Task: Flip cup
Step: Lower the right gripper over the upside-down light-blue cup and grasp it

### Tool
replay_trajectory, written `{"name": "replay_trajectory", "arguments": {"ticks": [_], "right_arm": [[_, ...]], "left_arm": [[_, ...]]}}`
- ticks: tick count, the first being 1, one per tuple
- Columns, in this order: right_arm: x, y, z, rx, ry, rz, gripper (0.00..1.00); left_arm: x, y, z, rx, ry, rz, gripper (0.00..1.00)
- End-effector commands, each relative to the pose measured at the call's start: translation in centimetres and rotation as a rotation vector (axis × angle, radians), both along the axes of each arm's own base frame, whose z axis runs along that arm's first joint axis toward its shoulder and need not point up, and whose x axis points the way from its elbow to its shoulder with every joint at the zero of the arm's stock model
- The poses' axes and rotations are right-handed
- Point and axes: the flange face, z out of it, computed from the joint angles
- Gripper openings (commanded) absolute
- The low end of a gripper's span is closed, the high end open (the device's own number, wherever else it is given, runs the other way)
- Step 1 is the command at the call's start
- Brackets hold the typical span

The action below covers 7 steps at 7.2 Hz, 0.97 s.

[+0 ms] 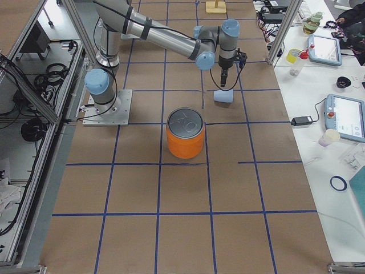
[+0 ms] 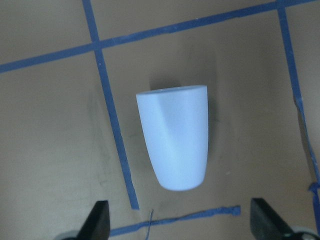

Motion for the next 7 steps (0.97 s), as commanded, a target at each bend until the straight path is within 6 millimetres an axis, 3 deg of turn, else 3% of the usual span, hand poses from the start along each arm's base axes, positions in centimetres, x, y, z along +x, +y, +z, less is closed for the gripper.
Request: {"name": "replay_trajectory", "arguments": {"ticks": [1, 4, 6, 7], "right_arm": [[-0.2, -1.9, -6.0, 0.012, -0.001, -0.002, 1.00], [-0.5, -2.7, -9.2, 0.025, 0.015, -0.003, 1.00], [-0.6, -2.5, -9.9, 0.036, 0.014, -0.005, 0.85], [-0.6, -2.4, -10.0, 0.037, 0.010, -0.004, 0.71]], "left_arm": [[0.0, 0.0, 0.0, -0.002, 0.000, 0.004, 1.00], [0.0, 0.0, 0.0, -0.002, 0.002, 0.005, 1.00], [0.0, 0.0, 0.0, -0.002, 0.002, 0.008, 1.00], [0.0, 0.0, 0.0, -0.002, 0.002, 0.008, 1.00]]}}
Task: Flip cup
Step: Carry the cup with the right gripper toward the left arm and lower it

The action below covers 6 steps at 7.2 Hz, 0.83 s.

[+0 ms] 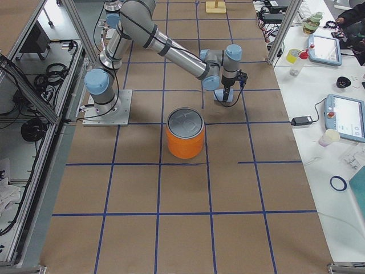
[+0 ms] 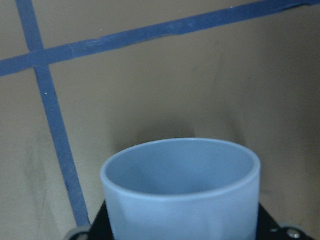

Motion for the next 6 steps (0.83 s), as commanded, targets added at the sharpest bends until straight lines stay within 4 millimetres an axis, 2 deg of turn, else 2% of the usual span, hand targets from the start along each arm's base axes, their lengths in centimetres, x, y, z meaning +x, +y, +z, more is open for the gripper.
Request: {"name": "replay_trajectory", "arguments": {"ticks": [1, 2, 3, 4, 5, 6], "right_arm": [[0.0, -0.1, 0.3, -0.010, 0.000, 0.021, 0.36], [0.1, -0.5, 1.6, -0.033, -0.005, 0.080, 0.33], [0.8, -0.5, 4.1, -0.072, 0.007, 0.182, 0.33], [4.1, 0.2, 7.1, -0.124, -0.023, 0.332, 0.32], [10.2, 0.9, 8.0, -0.171, -0.051, 0.490, 0.32], [17.4, 1.8, 7.2, -0.196, -0.034, 0.780, 0.32]], "left_arm": [[0.0, 0.0, -0.1, 0.001, 0.000, 0.000, 1.00], [0.0, 0.0, 0.0, 0.000, 0.000, 0.000, 1.00], [0.0, 0.0, 0.0, 0.000, 0.000, 0.000, 1.00], [0.0, 0.0, 0.0, 0.000, 0.000, 0.000, 1.00], [0.0, 0.0, 0.0, 0.000, 0.000, 0.000, 1.00], [0.0, 0.0, 0.0, 0.000, -0.001, 0.000, 1.00]]}}
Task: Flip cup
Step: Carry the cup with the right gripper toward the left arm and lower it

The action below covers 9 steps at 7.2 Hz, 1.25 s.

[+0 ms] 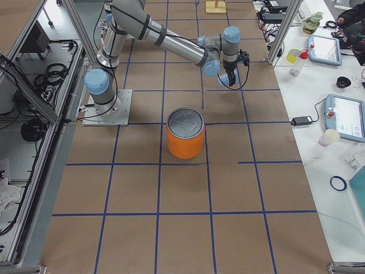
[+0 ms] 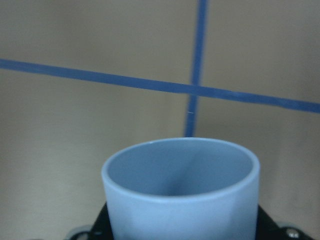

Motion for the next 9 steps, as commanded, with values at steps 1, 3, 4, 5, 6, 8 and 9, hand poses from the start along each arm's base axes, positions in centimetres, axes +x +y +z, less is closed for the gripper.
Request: {"name": "replay_trajectory", "arguments": {"ticks": [1, 3, 4, 5, 6, 8, 9], "right_arm": [[12.0, 1.5, 0.8, -0.092, 0.034, 0.460, 0.33], [20.3, 4.3, -1.2, -0.094, 0.020, 0.709, 0.32], [24.6, 6.1, -2.2, -0.116, 0.043, 0.840, 0.32], [26.4, 6.7, -2.2, -0.142, 0.104, 1.025, 0.32], [27.5, 7.6, -2.4, -0.146, 0.123, 1.131, 0.32], [28.6, 9.3, -3.8, -0.116, 0.129, 1.203, 0.37], [28.5, 9.5, -4.7, -0.101, 0.128, 1.210, 0.39]], "left_arm": [[0.1, 0.0, 0.0, 0.000, 0.000, 0.002, 1.00], [0.0, 0.0, 0.0, 0.000, -0.001, 0.000, 1.00], [0.1, 0.0, 0.0, 0.001, -0.003, 0.002, 1.00], [0.1, 0.0, 0.0, 0.000, -0.003, 0.002, 1.00], [0.0, 0.0, 0.0, 0.001, -0.003, 0.000, 1.00], [0.0, 0.0, 0.0, 0.001, -0.003, 0.000, 1.00], [0.0, 0.0, 0.0, 0.003, -0.003, 0.000, 1.00]]}}
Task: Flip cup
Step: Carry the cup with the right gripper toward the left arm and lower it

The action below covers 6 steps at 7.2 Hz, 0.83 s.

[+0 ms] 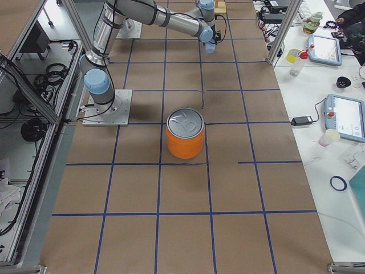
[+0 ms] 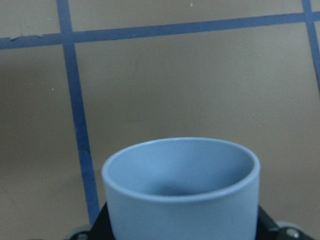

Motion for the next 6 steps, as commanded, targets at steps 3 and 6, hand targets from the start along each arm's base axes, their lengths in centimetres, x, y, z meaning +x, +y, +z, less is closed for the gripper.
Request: {"name": "replay_trajectory", "arguments": {"ticks": [3, 6], "right_arm": [[-0.26, 1.40, -2.65, 0.046, 0.028, 0.029, 0.62], [-0.15, 1.47, -2.32, 0.046, 0.016, 0.039, 1.00]], "left_arm": [[-0.03, 0.30, -0.50, 0.007, 0.003, 0.000, 1.00], [-0.05, 0.37, -0.44, 0.007, 0.005, 0.000, 1.00]]}}
